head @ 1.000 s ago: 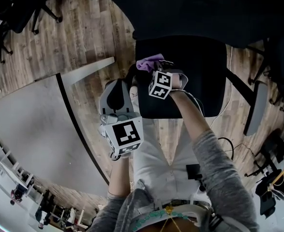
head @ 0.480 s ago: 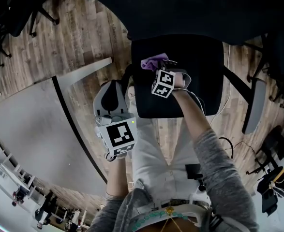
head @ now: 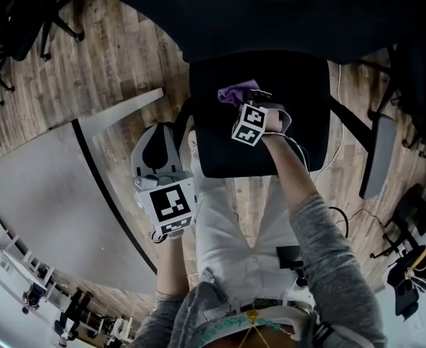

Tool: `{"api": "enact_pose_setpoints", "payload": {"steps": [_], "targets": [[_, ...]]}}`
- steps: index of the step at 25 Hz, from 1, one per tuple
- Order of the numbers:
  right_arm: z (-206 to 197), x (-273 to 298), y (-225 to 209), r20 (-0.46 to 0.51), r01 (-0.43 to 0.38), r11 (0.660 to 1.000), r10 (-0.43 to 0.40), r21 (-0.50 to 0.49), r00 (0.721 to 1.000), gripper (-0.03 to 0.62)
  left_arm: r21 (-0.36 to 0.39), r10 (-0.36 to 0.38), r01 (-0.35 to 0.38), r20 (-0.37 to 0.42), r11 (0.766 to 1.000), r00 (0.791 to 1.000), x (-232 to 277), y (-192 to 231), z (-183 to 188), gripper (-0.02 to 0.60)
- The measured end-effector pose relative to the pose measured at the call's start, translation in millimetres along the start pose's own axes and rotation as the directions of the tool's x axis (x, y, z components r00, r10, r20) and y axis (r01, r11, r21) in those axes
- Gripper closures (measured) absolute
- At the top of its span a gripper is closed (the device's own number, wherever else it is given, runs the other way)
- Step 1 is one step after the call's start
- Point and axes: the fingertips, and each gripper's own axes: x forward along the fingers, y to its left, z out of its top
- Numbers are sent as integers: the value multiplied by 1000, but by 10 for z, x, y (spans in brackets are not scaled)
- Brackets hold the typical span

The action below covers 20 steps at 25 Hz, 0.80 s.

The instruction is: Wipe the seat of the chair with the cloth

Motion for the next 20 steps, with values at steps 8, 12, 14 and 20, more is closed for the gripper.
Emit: {"api": "enact_pose_setpoints", "payload": {"steps": [8, 12, 14, 20], "targets": [[-236, -47, -80, -37, 11, 1000, -11, -5, 999, 546, 4, 3, -3, 1, 1000, 1000, -7, -12, 4, 578], [-404, -64, -123, -62, 16, 1000, -16, 6, 998, 546, 6, 4, -4, 0, 1000, 1000, 2, -20, -3, 578], [-479, -78, -144, -72, 20, 1000, -19, 14, 997, 546, 6, 4, -4, -1, 1000, 1000, 2, -12, -3, 578], [-703, -131, -212, -101, 33, 999, -30, 32, 994, 546, 13, 9, -9, -3, 1000, 1000, -6, -13, 1, 578]]}}
